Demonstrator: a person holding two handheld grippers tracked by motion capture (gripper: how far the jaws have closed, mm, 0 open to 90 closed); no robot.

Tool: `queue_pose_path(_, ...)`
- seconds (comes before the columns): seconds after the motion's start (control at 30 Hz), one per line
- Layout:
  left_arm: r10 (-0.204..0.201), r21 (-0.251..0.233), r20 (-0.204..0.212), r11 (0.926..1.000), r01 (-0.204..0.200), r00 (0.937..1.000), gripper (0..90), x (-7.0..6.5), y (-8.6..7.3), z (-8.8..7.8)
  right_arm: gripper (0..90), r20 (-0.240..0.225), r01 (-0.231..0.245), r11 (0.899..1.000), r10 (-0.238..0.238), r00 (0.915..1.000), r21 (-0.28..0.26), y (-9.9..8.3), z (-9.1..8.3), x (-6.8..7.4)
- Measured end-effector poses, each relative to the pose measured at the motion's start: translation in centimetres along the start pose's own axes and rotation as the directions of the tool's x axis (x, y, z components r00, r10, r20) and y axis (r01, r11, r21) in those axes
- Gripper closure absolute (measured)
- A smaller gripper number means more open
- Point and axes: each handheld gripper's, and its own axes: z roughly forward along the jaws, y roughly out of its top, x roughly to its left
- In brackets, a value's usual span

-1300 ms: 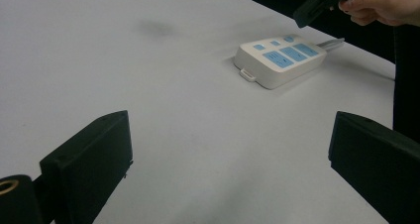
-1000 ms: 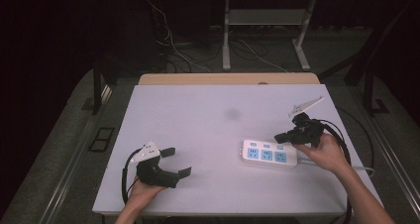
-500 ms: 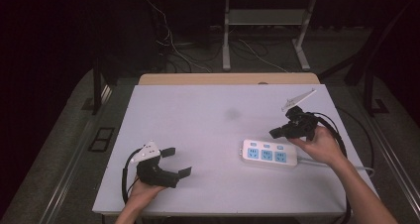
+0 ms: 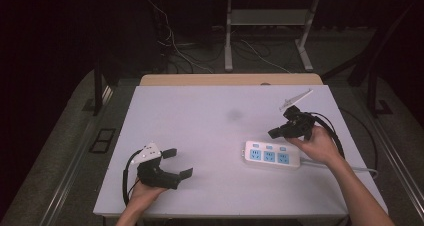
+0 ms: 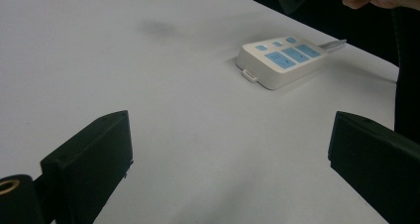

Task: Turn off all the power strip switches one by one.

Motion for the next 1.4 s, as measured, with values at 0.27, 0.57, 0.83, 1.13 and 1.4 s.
queue_pose_path(0.27, 0.0, 0.001, 0.001, 1.0, 0.0, 1.0, 1.9, 0.0, 0.0, 0.0, 90.0, -0.012, -0.018, 1.0, 0.019, 0.9998, 0.018, -0.5, 1.0, -0.3)
queue_pose_path(0.57, 0.001, -0.002, 0.001, 1.0, -0.001, 1.0, 1.9, 0.0, 0.0, 0.0, 90.0, -0.025, -0.03, 0.999, 0.031, 0.9992, 0.031, -1.0, 1.7, -0.6)
queue_pose_path(0.83, -0.001, -0.001, 0.001, 1.0, 0.001, 1.0, 1.9, 0.1, 0.0, 0.0, 90.0, -0.029, -0.03, 0.998, 0.032, 0.9991, 0.053, -1.3, 2.5, -0.6)
queue_pose_path(1.13, -0.002, -0.002, 0.001, 1.0, 0.002, 1.0, 2.0, 0.1, 0.0, -0.1, 90.0, -0.034, -0.036, 0.996, 0.039, 0.9987, 0.076, -1.7, 3.2, -0.5)
queue_pose_path(1.4, 0.003, 0.004, 0.004, 1.0, -0.003, 1.0, 2.0, 0.0, 0.0, 0.0, 90.0, -0.043, -0.041, 0.997, 0.044, 0.9981, 0.066, -2.0, 3.2, -0.6)
